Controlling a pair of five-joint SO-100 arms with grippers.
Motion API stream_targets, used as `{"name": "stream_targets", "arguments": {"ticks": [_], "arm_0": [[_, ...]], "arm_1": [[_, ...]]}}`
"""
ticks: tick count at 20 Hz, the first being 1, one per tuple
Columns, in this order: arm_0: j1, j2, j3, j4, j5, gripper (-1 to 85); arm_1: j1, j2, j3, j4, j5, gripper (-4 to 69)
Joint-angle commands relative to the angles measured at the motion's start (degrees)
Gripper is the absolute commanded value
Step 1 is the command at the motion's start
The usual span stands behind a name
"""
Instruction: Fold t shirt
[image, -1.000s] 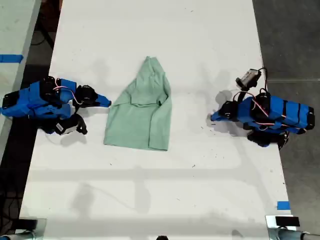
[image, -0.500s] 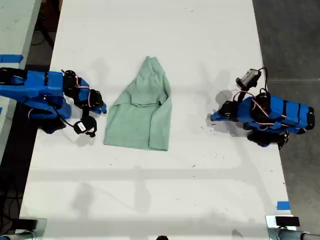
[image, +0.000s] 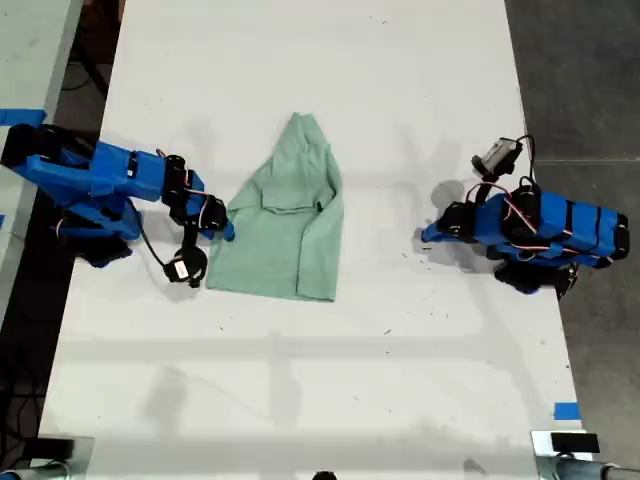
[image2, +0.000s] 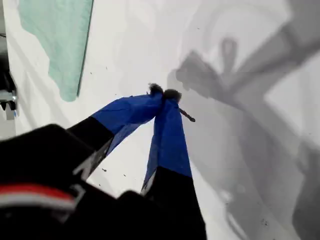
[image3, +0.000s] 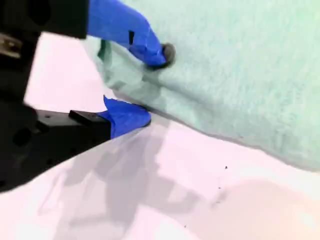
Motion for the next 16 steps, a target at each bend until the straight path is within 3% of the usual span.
{"name": "stream_targets", "arguments": {"ticks": [1,4,10,13,16], "arm_0": [[-2.29,-15.47,-10.02,2.20,1.67,-0.2],[-0.26,-11.34,-15.91,8.70,-1.23,-0.2],[3.87,-28.83,-58.62,35.42,-1.14,-0.2],[4.22,-42.10,-77.08,37.44,2.81,-0.2],[3.34,-46.23,-82.18,37.53,4.39,-0.2]], "arm_1": [[0.35,0.62,2.55,1.05,-1.23,-0.4],[0.44,0.62,2.55,1.23,-1.58,-0.4],[0.53,0.62,2.55,1.23,-1.58,-0.4],[0.53,0.62,2.55,1.23,-1.58,-0.4],[0.53,0.62,2.55,1.23,-1.76,-0.4]]}}
